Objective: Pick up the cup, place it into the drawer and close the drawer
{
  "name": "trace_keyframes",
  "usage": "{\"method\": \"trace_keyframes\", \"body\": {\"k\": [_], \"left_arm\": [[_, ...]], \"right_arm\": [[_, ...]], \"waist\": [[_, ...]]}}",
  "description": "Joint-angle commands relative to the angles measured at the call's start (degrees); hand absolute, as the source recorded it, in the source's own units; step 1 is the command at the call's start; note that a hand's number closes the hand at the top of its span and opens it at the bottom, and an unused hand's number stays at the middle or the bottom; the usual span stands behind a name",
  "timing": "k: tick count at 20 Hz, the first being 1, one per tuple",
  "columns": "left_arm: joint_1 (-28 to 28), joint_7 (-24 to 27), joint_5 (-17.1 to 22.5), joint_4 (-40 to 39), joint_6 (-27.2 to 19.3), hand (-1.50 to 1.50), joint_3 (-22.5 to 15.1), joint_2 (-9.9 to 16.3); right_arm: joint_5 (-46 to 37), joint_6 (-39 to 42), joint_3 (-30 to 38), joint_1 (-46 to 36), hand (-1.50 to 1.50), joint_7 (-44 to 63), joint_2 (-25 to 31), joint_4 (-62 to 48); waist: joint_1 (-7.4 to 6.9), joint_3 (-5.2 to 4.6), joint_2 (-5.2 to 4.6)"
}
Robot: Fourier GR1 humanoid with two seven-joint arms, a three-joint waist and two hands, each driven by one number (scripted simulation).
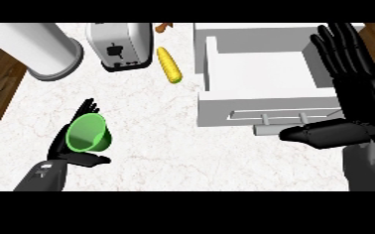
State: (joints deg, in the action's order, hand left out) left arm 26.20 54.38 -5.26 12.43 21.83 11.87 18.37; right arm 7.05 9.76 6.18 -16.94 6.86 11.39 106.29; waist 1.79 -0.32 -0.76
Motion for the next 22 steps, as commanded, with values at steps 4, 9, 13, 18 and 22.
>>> {"method": "trace_keyframes", "body": {"k": [4,9,13,18,22], "left_arm": [[0.0,5.8,1.2,-0.1,14.7,1.50,-0.5,-2.3],[0.5,12.3,0.7,4.8,-1.0,1.50,0.3,-3.4],[-0.6,15.9,0.7,5.7,-11.7,1.50,1.9,-5.6],[0.0,14.1,7.7,6.5,-25.8,1.50,10.8,-9.4],[3.8,15.7,9.5,7.7,-13.2,1.50,10.5,-11.2]], "right_arm": [[-0.9,-0.1,-0.8,0.3,-1.50,0.6,0.0,0.9],[-1.4,-0.8,-1.2,1.3,-1.50,0.8,-0.8,1.3],[-0.4,0.1,1.0,0.4,-1.50,-0.9,0.4,-1.1],[1.9,1.2,1.9,1.5,-1.50,0.8,1.2,0.9],[-0.8,-1.1,-0.4,-0.2,-1.50,0.7,-0.9,0.2]], "waist": [[0.15,-0.09,0.05],[-0.02,0.02,0.21],[-0.49,0.09,0.14],[-0.27,0.13,0.37],[-0.68,0.13,0.37]]}}
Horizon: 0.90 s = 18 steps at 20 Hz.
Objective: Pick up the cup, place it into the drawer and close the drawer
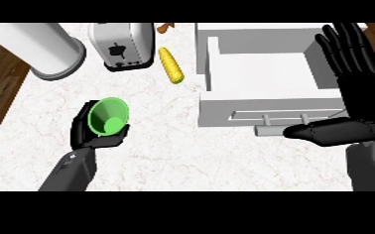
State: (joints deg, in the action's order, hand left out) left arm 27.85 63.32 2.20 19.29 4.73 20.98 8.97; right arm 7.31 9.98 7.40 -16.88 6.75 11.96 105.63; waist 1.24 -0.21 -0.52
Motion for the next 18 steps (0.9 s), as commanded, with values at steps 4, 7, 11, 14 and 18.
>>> {"method": "trace_keyframes", "body": {"k": [4,7,11,14,18], "left_arm": [[6.0,2.0,0.4,4.3,6.9,1.50,-2.2,-2.0],[9.1,-2.6,0.1,8.1,5.3,1.50,-4.1,-3.5],[14.4,-12.5,0.9,15.4,2.8,1.50,-5.7,-4.4],[17.5,-18.4,0.1,20.0,0.9,1.50,-8.7,-8.2],[22.2,-28.4,2.5,26.8,-3.4,1.50,-11.6,-8.9]], "right_arm": [[-1.0,0.1,-0.2,1.4,-1.50,0.0,0.1,-0.6],[0.1,1.7,0.3,3.5,-1.50,-1.4,0.5,-0.3],[2.1,1.3,3.6,0.4,-1.50,1.3,2.5,-1.1],[-1.8,0.2,0.6,4.1,-1.50,-2.3,-0.2,0.0],[-1.6,-0.8,0.7,1.3,-1.50,-0.2,0.0,0.0]], "waist": [[-0.70,0.17,0.41],[-0.99,0.25,0.61],[-1.50,0.28,0.84],[-1.58,0.29,0.91],[-1.65,0.26,0.99]]}}
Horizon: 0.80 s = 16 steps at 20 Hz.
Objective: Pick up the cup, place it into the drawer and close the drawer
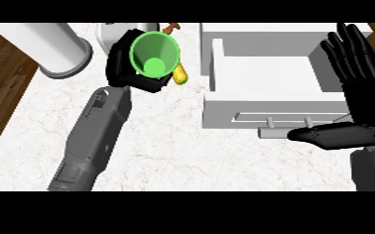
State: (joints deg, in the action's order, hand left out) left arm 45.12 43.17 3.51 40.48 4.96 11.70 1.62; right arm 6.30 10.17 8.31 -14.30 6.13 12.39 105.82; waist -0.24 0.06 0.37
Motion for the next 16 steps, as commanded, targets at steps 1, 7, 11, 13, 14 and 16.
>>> {"method": "trace_keyframes", "body": {"k": [1,7,11,13,14,16], "left_arm": [[4.5,-9.8,2.0,5.9,-4.9,1.50,-6.3,-1.5],[14.0,-19.1,5.6,6.3,-14.9,1.50,-12.3,-1.6],[23.4,-26.3,6.6,1.3,-20.6,1.50,-13.9,-1.6],[25.3,-25.9,7.5,-4.5,-24.2,1.50,-16.9,-1.6],[27.1,-27.5,8.8,-6.4,-22.8,1.50,-15.7,-1.6],[28.5,-29.4,10.0,-9.0,-24.1,1.50,-18.4,-1.6]], "right_arm": [[0.2,0.4,0.7,-1.1,-1.50,-1.1,0.4,-1.7],[0.4,0.9,0.8,0.9,-1.50,-1.9,0.1,-0.4],[0.6,0.7,1.2,-1.5,-1.50,-0.4,0.8,-1.0],[0.5,-0.1,0.6,-3.4,-1.50,0.7,0.4,-1.0],[-2.0,-1.3,-1.2,-3.6,-1.50,-2.2,-1.6,-3.4],[1.6,1.1,1.4,-6.5,-1.50,-0.3,1.3,-4.9]], "waist": [[0.17,-0.01,0.02],[1.27,-0.03,-0.34],[1.93,-0.02,-0.51],[2.89,-0.02,-0.78],[2.53,-0.01,-0.93],[2.88,0.00,-0.98]]}}
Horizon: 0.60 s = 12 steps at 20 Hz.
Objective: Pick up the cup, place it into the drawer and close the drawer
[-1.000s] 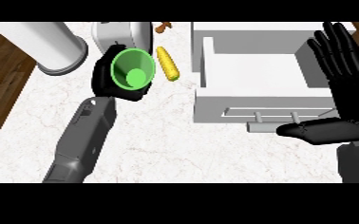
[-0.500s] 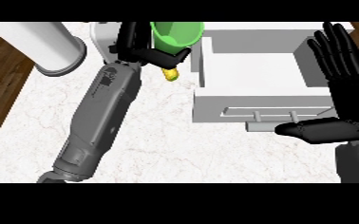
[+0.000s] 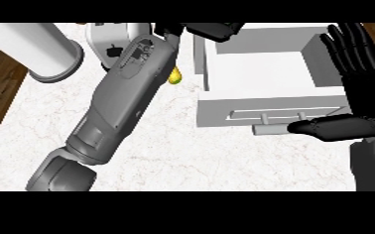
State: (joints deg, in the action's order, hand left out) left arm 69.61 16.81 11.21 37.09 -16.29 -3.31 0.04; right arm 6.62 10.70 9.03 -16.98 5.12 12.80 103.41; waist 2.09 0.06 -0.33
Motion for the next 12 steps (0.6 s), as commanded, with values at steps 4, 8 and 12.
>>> {"method": "trace_keyframes", "body": {"k": [4,8,12], "left_arm": [[7.7,-2.9,2.3,-14.0,-4.8,1.50,-5.7,0.0],[8.3,-4.1,4.4,-18.3,-2.1,1.50,-9.5,0.0],[5.2,-4.6,5.5,-19.8,-0.1,1.50,-14.7,0.0]], "right_arm": [[0.3,1.4,-0.2,0.2,-1.50,-2.7,0.0,-1.3],[0.3,0.9,-1.2,-3.1,-1.50,-1.3,-0.4,-1.4],[-1.3,0.1,-3.8,-4.1,-1.50,-1.8,-2.4,-2.1]], "waist": [[2.35,0.05,-0.70],[4.72,0.06,-1.41],[6.54,0.07,-1.74]]}}
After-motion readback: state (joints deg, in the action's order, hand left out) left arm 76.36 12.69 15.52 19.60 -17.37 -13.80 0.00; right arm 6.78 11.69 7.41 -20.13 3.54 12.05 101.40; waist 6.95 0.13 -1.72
